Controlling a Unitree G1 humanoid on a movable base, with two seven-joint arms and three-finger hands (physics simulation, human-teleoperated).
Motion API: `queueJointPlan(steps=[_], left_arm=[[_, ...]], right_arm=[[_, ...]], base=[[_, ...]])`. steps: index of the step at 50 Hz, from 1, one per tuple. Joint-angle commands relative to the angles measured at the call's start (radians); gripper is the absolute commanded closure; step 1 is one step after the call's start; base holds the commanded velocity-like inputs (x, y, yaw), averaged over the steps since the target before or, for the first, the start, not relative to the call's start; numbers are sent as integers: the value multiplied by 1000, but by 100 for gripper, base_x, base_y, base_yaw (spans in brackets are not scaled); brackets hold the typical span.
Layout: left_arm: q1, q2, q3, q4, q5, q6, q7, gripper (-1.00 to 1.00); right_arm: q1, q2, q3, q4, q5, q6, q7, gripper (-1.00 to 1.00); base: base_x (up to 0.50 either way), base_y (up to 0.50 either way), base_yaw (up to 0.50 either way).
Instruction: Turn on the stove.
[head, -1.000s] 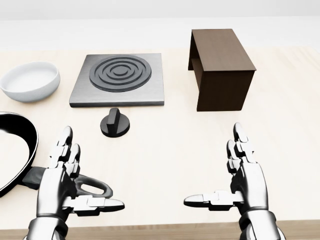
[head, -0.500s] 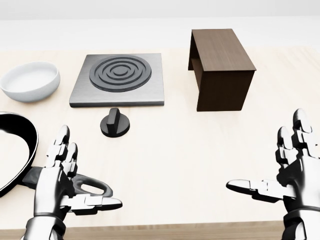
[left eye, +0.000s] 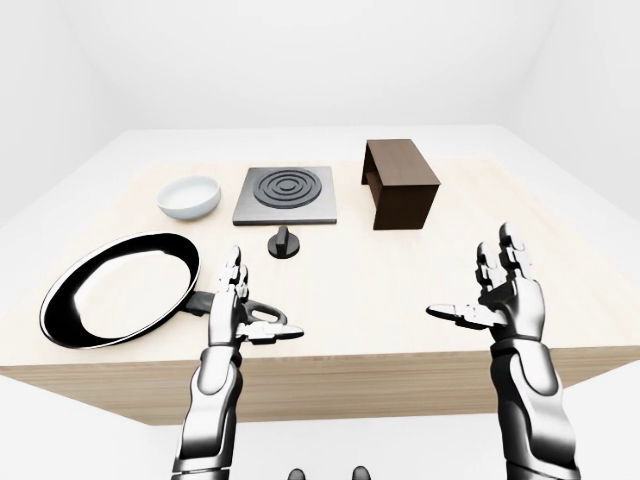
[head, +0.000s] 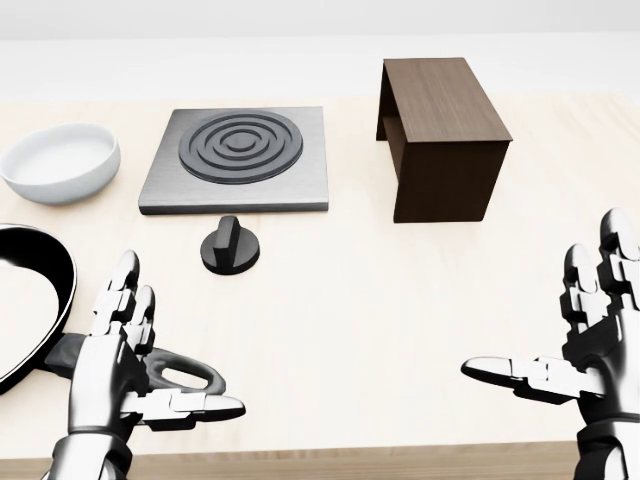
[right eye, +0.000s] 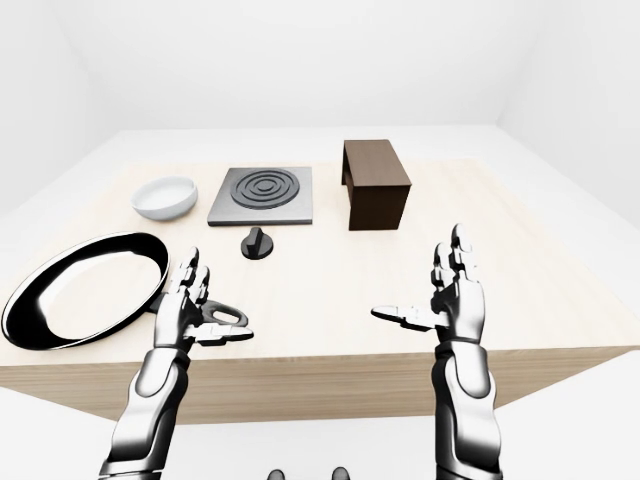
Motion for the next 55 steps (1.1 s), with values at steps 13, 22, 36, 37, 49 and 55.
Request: queueJointPlan(steps=[13, 22, 36, 37, 49, 55], left_arm=[[-4, 0, -2, 6, 2, -4, 4, -100], [-3, -1, -3, 13, 4, -11, 4, -100], [-3, -1, -5, 22, 6, -17, 5, -100], [-3, -1, -5, 22, 6, -17, 5, -100], [4, -2, -6, -3, 1, 0, 2, -100], [10, -3, -9, -21, 1, 10, 1, -100]], right_arm=[[2, 2, 4, -14, 10, 0, 13, -100], [2, 2, 1, -1, 12, 0, 16, -100], [5, 5, 9, -7, 16, 0, 19, -100], [6, 5, 10, -15, 17, 0, 18, -100], [11, 6, 3, -22, 31, 0, 28, -100], [11, 6, 1, -27, 32, 0, 27, -100]], base=[[6, 0, 0], [25, 0, 0], [26, 0, 0], [26, 0, 0], [26, 0, 0], [26, 0, 0]])
